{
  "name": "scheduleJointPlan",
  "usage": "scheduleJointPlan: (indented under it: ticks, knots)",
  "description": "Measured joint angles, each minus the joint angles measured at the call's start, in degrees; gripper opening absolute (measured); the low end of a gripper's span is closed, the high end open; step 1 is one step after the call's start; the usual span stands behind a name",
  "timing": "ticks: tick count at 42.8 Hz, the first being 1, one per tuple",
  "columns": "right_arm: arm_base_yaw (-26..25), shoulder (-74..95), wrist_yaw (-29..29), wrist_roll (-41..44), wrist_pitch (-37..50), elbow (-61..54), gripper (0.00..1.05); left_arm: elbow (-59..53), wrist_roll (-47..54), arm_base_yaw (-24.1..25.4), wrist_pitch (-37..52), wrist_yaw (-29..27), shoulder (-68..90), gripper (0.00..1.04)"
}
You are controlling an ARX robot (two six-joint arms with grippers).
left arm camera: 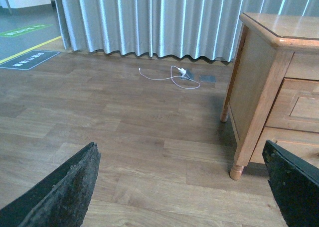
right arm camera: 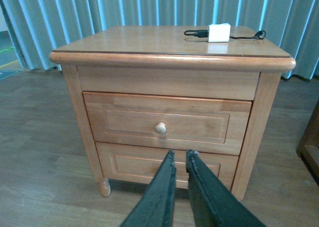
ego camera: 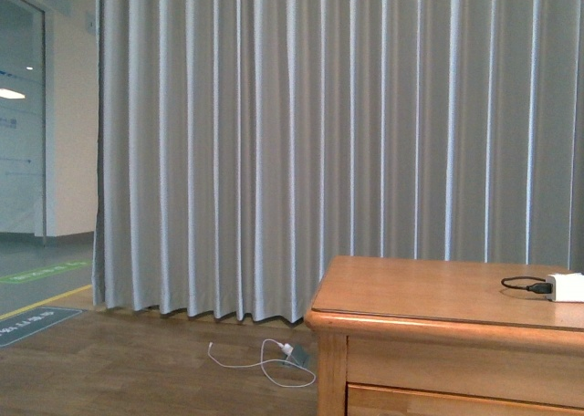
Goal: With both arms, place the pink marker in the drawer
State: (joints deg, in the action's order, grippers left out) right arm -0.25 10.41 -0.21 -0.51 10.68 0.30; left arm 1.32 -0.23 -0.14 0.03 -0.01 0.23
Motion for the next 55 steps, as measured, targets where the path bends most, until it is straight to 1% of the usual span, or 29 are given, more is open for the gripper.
scheduleJointPlan:
  ticks: [1, 2, 4, 5, 8, 30, 31, 36, 43, 50, 53, 55]
  knots:
    - [0.0, -0.3, 0.2, 0.1, -0.3, 0.0, 0.04, 0.0, 0.0, 0.0, 0.0, 0.0, 0.0, 0.99]
    - [0.0, -1.8, 0.2, 0.3, -2.0, 0.0, 0.01, 0.0, 0.0, 0.0, 0.0, 0.0, 0.0, 0.99]
    - [0.0, -6.4, 0.2, 0.3, -8.6, 0.0, 0.01, 0.0, 0.0, 0.0, 0.0, 0.0, 0.0, 0.99]
    - [0.0, -8.2, 0.2, 0.3, -10.1, 0.0, 0.01, 0.0, 0.0, 0.0, 0.0, 0.0, 0.0, 0.99]
    - [0.0, -10.1, 0.2, 0.3, -10.4, 0.0, 0.01, 0.0, 0.0, 0.0, 0.0, 0.0, 0.0, 0.99]
    - [0.0, -10.2, 0.2, 0.3, -10.6, 0.0, 0.01, 0.0, 0.0, 0.0, 0.0, 0.0, 0.0, 0.99]
    - [0.0, -10.2, 0.2, 0.4, -10.6, 0.0, 0.04, 0.0, 0.0, 0.0, 0.0, 0.0, 0.0, 0.99]
    - [0.0, -10.2, 0.2, 0.4, -10.6, 0.0, 0.28, 0.0, 0.0, 0.0, 0.0, 0.0, 0.0, 0.99]
    - [0.0, -10.2, 0.2, 0.4, -10.6, 0.0, 0.53, 0.0, 0.0, 0.0, 0.0, 0.0, 0.0, 0.99]
    - [0.0, -10.2, 0.2, 0.4, -10.6, 0.0, 0.87, 0.0, 0.0, 0.0, 0.0, 0.0, 0.0, 0.99]
    - [0.0, -10.2, 0.2, 0.4, -10.6, 0.0, 0.97, 0.0, 0.0, 0.0, 0.0, 0.0, 0.0, 0.99]
    - [0.0, -10.2, 0.2, 0.3, -10.6, 0.0, 0.98, 0.0, 0.0, 0.0, 0.0, 0.0, 0.0, 0.99]
